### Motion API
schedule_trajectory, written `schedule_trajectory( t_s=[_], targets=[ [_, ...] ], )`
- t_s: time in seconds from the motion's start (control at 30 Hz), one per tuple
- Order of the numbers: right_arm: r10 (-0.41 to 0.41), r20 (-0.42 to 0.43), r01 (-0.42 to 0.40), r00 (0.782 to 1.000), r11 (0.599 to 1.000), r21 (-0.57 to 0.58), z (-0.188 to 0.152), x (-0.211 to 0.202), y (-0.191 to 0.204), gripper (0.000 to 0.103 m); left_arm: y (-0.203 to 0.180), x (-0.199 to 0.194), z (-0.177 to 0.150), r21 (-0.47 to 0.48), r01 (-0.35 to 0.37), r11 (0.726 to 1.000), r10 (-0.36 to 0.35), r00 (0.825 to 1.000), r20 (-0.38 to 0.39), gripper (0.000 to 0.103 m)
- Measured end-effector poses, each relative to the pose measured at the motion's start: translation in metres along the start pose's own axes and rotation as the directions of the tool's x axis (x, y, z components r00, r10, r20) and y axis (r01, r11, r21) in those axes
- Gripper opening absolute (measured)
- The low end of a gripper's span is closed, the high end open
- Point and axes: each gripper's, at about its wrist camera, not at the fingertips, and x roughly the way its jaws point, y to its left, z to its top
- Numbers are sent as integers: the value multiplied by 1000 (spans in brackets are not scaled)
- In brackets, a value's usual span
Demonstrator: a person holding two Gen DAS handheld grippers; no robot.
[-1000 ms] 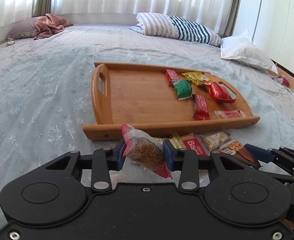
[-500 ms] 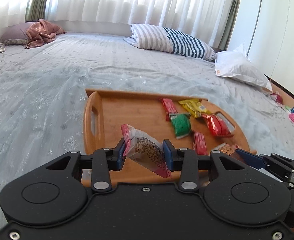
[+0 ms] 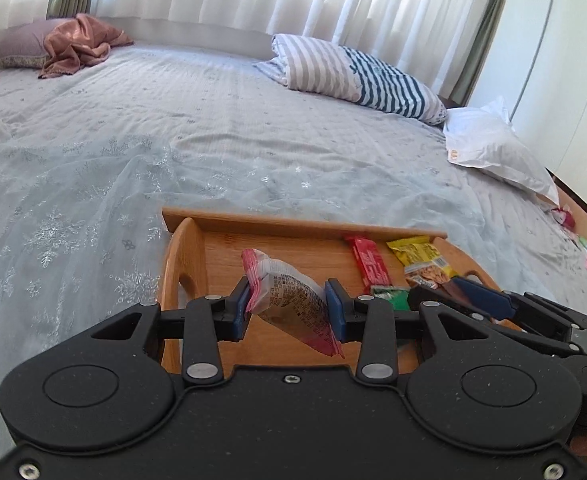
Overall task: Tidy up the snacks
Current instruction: 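Carry the cookie bag and brown wafer pack over the tray with both tools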
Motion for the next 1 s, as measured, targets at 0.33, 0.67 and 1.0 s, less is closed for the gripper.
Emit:
schedule_trajectory(
  t_s=[0.33, 0.67, 1.0],
  targets=[
    [22, -121, -14, 992, 998, 68, 29, 78, -17, 52, 17, 57, 24, -43, 3, 999, -5, 999, -51, 36],
    [53, -242, -11, 969, 985, 170, 34, 123, -32, 52, 23, 88, 27, -49, -25, 999, 22, 997, -72, 36],
    [38, -263, 6, 964, 987, 164, 35, 138, -28, 53, 24, 98, 23, -35, -39, 999, 36, 997, -69, 37]
  ],
)
